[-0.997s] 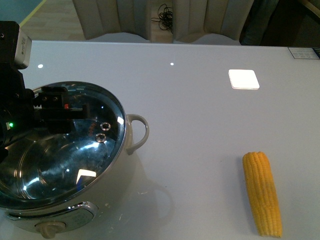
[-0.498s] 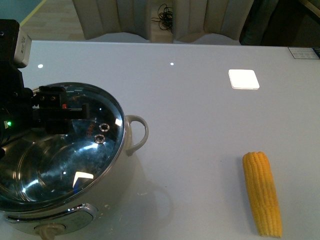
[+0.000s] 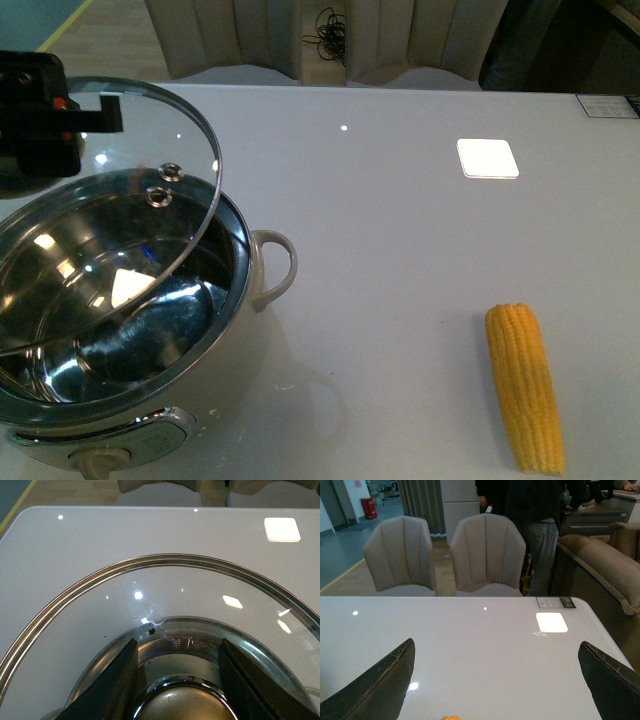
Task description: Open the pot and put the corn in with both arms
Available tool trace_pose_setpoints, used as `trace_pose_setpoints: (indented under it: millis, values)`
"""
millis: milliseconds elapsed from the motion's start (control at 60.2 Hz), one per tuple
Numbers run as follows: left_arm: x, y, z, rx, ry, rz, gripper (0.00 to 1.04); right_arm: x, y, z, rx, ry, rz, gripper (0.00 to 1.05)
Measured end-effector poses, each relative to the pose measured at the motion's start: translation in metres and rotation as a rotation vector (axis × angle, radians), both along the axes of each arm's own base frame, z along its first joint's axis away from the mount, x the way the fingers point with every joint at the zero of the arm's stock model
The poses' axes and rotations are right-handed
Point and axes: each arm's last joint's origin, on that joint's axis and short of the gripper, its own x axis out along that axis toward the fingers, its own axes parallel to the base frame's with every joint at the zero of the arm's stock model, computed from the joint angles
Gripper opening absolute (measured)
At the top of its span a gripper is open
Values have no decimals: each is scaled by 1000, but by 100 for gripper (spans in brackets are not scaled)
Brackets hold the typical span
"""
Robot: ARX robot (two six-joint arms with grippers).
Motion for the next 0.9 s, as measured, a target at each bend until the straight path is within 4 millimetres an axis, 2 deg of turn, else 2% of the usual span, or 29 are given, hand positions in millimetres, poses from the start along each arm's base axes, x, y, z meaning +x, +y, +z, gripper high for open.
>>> trace_pose_setpoints:
  millis: [100,233,382,449,498,648,781,897]
  values:
    - [0,14,10,1,-29,21,42,0,0,0,0,0,0,96]
    - [-3,49,22,-3,-62,81,42,0,0,0,0,0,0,96]
    - [-10,109,21,7,-60,197,42,0,0,0,0,0,0,96]
    - [-15,141,19,13,-68,264,42,0,0,0,0,0,0,96]
    - [-20,164,14,17,-65,315,42,0,0,0,0,0,0,96]
    - [-30,204,-7,10,-32,414,42,0,0,0,0,0,0,96]
    - [-33,229,-34,13,4,479,42,0,0,0,0,0,0,96]
    - [-27,239,-52,4,3,476,42,0,0,0,0,0,0,96]
